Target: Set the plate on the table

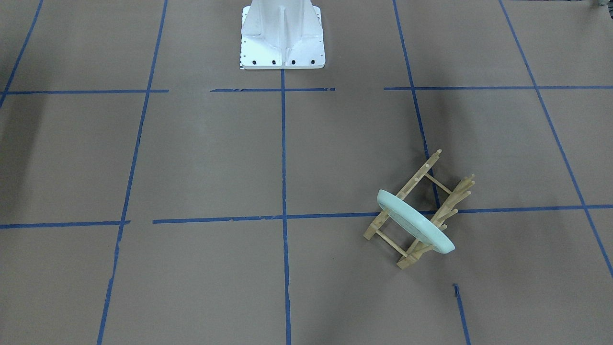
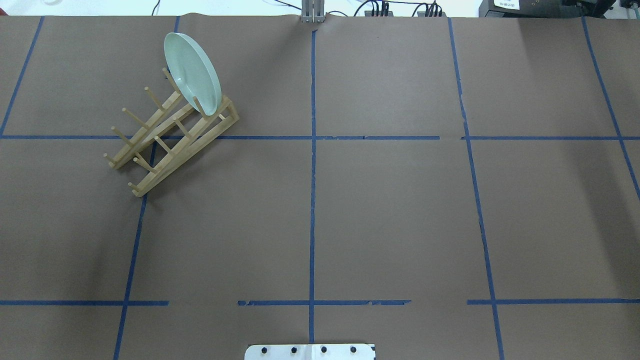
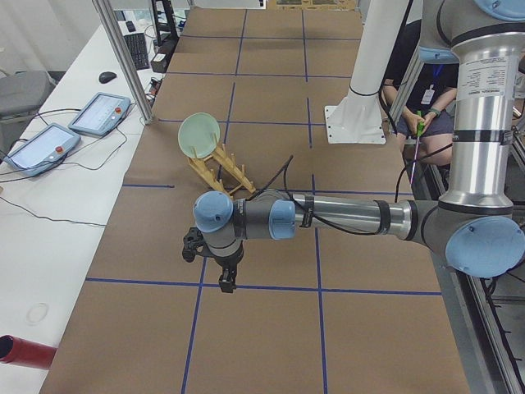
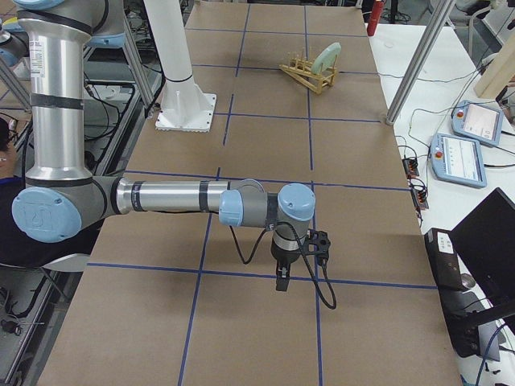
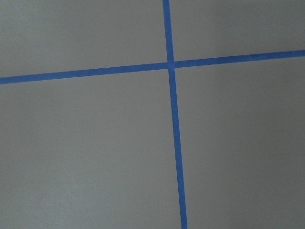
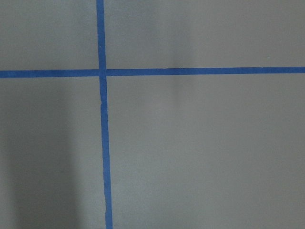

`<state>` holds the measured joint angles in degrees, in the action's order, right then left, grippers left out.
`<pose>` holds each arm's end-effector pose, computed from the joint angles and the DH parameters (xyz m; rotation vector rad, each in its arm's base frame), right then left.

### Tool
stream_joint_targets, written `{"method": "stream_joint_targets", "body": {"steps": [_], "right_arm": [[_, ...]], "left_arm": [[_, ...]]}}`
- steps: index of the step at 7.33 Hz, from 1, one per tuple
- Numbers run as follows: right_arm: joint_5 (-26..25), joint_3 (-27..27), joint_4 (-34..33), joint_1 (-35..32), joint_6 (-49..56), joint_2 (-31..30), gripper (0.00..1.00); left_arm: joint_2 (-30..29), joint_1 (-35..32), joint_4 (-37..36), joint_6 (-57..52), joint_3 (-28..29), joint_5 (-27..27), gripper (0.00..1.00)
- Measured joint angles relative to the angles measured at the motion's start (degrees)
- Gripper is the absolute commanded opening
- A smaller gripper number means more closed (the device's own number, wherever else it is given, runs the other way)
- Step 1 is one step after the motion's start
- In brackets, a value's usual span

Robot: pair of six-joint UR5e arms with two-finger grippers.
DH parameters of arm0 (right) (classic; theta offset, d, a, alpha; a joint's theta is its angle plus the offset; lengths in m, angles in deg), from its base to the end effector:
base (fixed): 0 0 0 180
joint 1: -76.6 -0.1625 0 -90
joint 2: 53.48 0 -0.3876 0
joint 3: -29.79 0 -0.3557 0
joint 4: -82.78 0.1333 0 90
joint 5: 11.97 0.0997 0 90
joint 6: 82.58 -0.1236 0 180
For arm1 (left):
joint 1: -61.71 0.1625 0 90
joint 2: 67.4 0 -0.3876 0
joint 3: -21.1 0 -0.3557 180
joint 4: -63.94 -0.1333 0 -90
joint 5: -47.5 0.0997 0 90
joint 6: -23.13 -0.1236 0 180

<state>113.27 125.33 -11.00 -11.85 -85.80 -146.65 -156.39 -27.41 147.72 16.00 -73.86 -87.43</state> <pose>0.0503 -0.4327 0.6382 -0.0494 -0.6135 0.0358 -0.0392 -0.4448 0.6169 0.0052 0.7854 0.1170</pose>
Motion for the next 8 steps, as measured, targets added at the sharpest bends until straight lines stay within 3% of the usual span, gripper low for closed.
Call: {"method": "stream_joint_targets", "body": {"steps": [2,5,6,8], "right_arm": [[0.0,0.0,0.0,0.0,0.0,0.0,1.0],[0.0,0.0,0.0,0.0,0.0,0.0,1.0],[0.0,0.0,0.0,0.0,0.1,0.0,1.0],[0.0,0.0,0.0,0.0,0.1,0.0,1.0]], "left_arm": [[-2.4,-0.4,0.2,0.0,-0.4,-0.2,1.0],[-13.2,-0.3,2.2,2.4,-1.8,-0.5,1.0],[-15.4,0.3,7.0,9.8,-1.8,-1.5,1.0],[-17.3,5.1,29.3,35.6,0.9,-4.2,1.0]]}}
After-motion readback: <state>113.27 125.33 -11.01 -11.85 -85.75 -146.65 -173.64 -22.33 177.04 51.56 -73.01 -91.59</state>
